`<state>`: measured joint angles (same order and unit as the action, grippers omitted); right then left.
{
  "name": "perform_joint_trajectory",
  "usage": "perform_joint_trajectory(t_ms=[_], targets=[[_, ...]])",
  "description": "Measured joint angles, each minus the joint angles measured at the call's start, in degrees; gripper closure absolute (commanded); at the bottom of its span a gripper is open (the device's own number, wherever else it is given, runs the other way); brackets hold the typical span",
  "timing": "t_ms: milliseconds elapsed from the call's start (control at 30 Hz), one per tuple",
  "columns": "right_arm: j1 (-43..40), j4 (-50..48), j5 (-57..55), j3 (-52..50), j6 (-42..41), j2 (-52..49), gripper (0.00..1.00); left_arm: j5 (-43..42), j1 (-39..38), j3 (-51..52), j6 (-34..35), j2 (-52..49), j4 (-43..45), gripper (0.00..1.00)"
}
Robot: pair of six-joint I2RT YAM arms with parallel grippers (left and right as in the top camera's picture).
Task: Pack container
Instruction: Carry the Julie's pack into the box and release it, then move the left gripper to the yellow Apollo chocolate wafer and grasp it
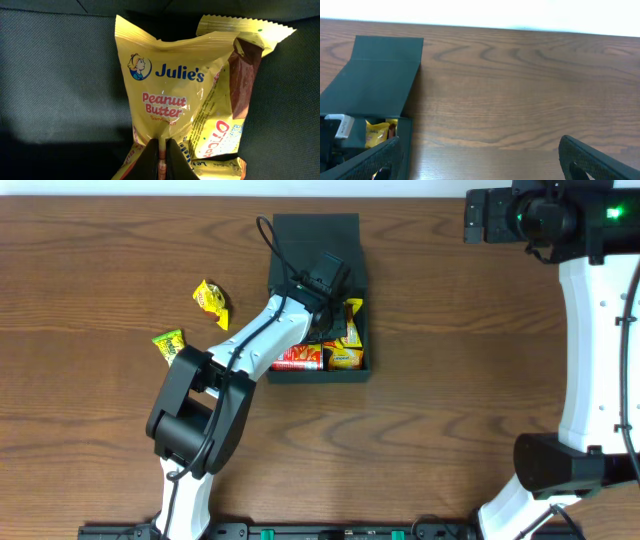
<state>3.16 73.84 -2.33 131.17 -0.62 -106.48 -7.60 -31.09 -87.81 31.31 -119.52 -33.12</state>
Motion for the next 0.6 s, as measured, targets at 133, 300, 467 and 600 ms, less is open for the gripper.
perform_joint_trajectory(t_ms=[133,300,467,600], targets=[[0.0,0.0,0.0,0.0,0.0,0.0,0.01,-0.2,0.0,0.0,0.3,0.0,0.0,0.6],[0.0,0.0,0.0,0.0,0.0,0.0,0.01,-1.0,-0.1,-0.1,0.2,0.0,-0.2,0.58],[0.0,0.0,0.0,0.0,0.0,0.0,0.01,-0.8,-0.2,-4.6,-1.2,-0.1,-4.0,0.59],[0.0,0.0,0.2,0.0,0.0,0.0,0.01,0.6,-0.2,-13.0,-3.2,0.0,-9.8,0.7]])
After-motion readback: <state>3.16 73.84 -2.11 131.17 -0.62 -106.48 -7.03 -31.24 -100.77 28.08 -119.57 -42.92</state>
